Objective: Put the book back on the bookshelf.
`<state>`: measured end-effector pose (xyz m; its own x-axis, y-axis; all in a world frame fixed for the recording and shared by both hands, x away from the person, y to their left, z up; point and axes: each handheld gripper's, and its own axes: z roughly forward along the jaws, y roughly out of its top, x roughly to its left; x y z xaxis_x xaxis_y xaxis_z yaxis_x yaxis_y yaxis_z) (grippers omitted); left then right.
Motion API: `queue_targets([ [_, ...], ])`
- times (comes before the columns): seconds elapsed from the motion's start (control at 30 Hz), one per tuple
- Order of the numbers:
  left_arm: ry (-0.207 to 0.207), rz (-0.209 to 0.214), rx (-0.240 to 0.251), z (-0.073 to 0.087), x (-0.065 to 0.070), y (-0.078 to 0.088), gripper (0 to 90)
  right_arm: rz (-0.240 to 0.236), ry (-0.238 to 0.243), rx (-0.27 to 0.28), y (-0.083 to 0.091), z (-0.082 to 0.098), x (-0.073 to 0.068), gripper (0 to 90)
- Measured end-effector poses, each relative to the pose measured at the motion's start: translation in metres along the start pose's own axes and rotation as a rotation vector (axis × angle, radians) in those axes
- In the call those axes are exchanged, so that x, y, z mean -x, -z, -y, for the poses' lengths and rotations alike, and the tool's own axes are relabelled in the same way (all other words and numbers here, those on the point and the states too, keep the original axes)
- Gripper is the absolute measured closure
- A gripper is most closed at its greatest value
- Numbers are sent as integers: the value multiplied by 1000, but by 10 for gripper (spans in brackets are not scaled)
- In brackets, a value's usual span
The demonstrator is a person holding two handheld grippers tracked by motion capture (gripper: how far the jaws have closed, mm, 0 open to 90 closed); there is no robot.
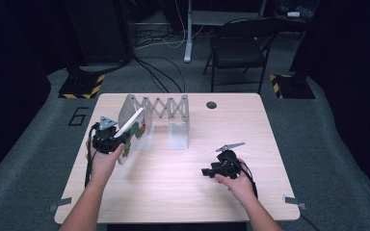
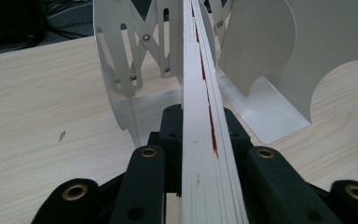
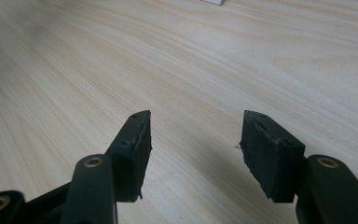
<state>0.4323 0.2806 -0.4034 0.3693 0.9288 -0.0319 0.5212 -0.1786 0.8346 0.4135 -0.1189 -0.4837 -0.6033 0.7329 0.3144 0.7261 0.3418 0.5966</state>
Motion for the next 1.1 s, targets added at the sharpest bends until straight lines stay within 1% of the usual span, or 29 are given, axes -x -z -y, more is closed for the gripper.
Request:
queue_targets([
  [0.07, 2, -1, -5, -1, 2, -2, 755, 0, 1, 1, 0, 0, 0, 427],
  [0.1, 4, -4, 2, -1, 3, -4, 755, 1, 4, 1, 0, 0, 0, 427],
  [0.2, 11, -5, 2, -2, 4, -6, 755, 0, 4, 1, 0, 0, 1, 427],
  [0.4, 27, -9, -1, -3, 2, -11, 755, 0, -1, 5, 0, 0, 1, 427],
  [0.43, 30, -15, 5, -3, 2, -13, 756, 0, -1, 7, 0, 0, 1, 427],
  [0.5, 29, -19, 3, -3, 2, -14, 755, 0, 0, 6, 0, 0, 1, 427],
  [0.67, 42, -40, 6, -4, 0, -20, 755, 1, 5, -1, -1, 0, 1, 427],
  [0.83, 43, -49, -6, -4, -2, -24, 755, -1, 0, 2, -1, 0, 1, 427],
  [0.9, 46, -56, 2, -3, -1, -26, 755, -1, 0, 1, -1, 0, 1, 426],
  [0.93, 46, -55, -7, -3, -2, -27, 755, -1, -1, 1, -1, 0, 1, 426],
  [1.0, 50, -54, -9, -2, -1, -28, 755, -1, 0, 0, -1, 0, 1, 426],
  [1.07, 55, -57, -1, -2, 0, -30, 755, -1, 0, -4, 0, 0, 2, 426],
  [1.1, 54, -52, -13, -2, 0, -30, 755, 0, 6, -2, -1, 0, 2, 426],
])
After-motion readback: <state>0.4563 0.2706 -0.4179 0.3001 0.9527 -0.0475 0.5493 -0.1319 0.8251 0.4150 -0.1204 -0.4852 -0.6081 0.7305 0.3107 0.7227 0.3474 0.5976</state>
